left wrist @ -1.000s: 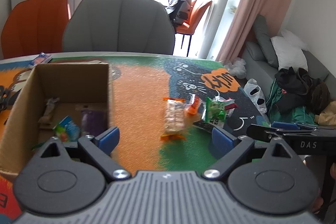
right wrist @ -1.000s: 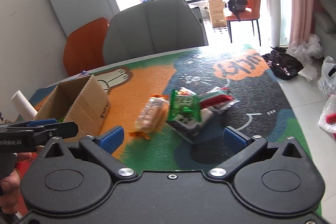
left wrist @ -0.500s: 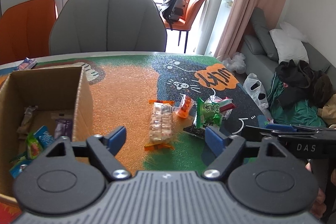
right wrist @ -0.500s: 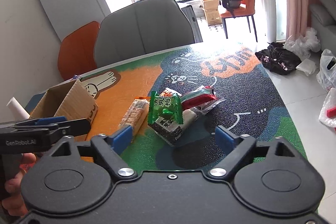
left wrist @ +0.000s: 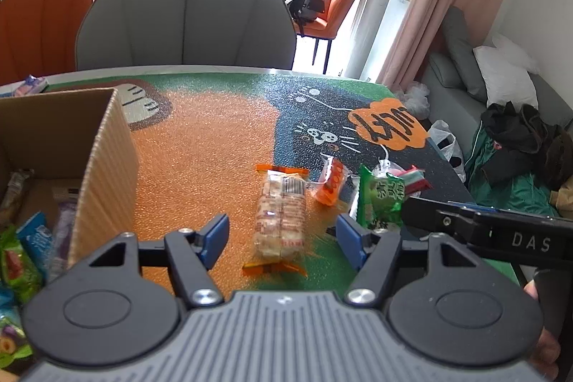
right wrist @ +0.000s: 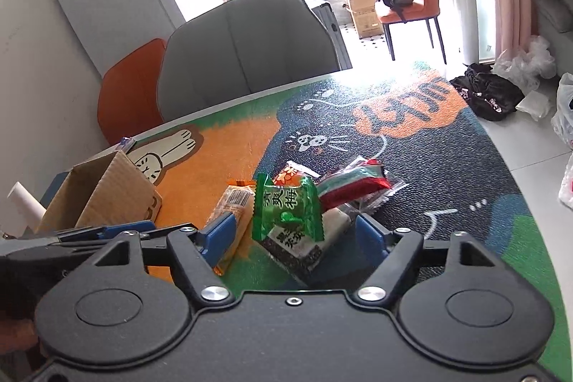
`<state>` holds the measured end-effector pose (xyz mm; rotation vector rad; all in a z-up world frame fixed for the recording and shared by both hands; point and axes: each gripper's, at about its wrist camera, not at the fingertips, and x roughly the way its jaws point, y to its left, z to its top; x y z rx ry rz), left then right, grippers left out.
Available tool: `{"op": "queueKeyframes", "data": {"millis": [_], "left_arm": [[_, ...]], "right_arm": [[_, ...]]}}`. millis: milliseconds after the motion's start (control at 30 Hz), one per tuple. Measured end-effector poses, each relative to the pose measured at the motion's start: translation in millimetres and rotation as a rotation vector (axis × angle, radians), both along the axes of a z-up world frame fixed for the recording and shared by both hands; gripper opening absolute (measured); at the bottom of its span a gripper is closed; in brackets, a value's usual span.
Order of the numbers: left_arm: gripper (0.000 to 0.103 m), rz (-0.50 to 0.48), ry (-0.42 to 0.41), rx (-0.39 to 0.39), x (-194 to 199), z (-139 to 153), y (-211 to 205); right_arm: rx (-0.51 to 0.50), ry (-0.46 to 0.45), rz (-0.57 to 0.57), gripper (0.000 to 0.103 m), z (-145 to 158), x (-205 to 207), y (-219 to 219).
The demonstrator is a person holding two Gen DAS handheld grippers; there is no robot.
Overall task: Organize snacks
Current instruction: 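Grasp the clear biscuit pack with the left gripper while the right grasps the green candy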
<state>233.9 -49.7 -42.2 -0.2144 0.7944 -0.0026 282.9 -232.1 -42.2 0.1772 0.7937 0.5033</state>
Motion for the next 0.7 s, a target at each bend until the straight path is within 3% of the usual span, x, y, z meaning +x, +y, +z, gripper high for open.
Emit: {"op": "queueKeyframes", "data": {"millis": [167,367,467,533,700], "left_arm": [[0.061,0.002,0.009,-0.003,10.5,-8.9,1.7],[0.057,0.009,0.028,-0.016,21.1,-21.7,2.6],[0.057,0.006,0.032,-0.017,24.2,-26.5,2.0],[0.057,0.006,0.033,-0.011,27.1,-29.5,0.6],[0.057,-0.007,0.052,-0.001,32.9,-36.6,-4.4]], "right_arm": [[0.002,0.01,-0.007,0.073,-5.7,11.4,7.3],[-0.002,0.032,-0.013,0.064,-15.4,23.5,16.1],[-0.008,0.039,-0.015,0.056,-20.8,26.3,18.3],[-0.012,0.034,-0.011,0.043,-23.6,26.1,19.6],[-0.021,0.01,-0.009,0.037,-22.1,19.8,19.4]]}}
